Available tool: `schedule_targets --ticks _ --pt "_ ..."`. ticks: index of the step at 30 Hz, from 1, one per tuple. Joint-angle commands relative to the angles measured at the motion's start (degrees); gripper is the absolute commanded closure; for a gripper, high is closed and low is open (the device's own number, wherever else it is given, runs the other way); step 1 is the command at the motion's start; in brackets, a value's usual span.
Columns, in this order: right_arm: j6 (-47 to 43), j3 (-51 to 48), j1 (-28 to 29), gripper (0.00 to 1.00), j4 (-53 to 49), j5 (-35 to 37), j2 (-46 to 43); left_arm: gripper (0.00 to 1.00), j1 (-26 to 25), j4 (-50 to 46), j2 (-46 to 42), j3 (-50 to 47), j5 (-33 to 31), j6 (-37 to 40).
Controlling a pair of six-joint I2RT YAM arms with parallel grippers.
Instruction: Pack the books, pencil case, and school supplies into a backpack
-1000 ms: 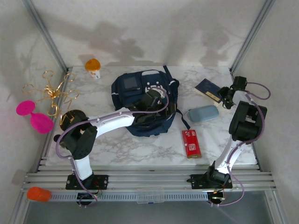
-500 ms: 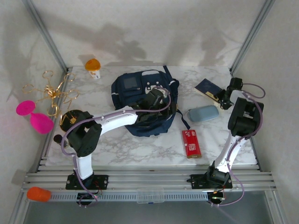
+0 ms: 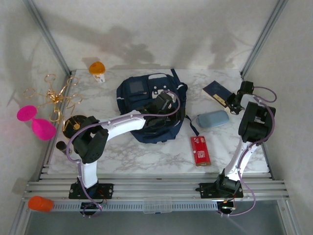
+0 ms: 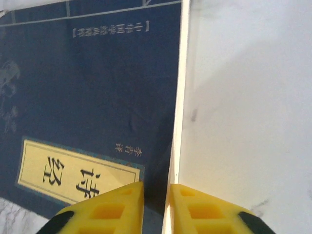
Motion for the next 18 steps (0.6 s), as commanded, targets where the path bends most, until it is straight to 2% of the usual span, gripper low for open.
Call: schedule_targets --ticks 1,7,13,18 --pt "0.0 0.91 -0.27 0.86 2.78 -3.56 -2.05 0.34 -0.2 -0.86 1.05 1.89 0.64 -0.35" --pt "1.32 0.01 -1.22 0.96 6.04 -9.11 -3.45 0.34 -0.12 -1.26 1.16 2.2 0.37 -0.28" --pt "2.44 -1.62 -1.28 1.0 8.67 -12.61 -6.05 0.33 -0.12 -1.43 0.83 2.3 0.04 -0.37" --pt "9.18 -6.06 0.08 1.0 12.79 -17.85 -7.98 0.33 0.46 -1.17 0.33 1.95 -0.4 -1.13"
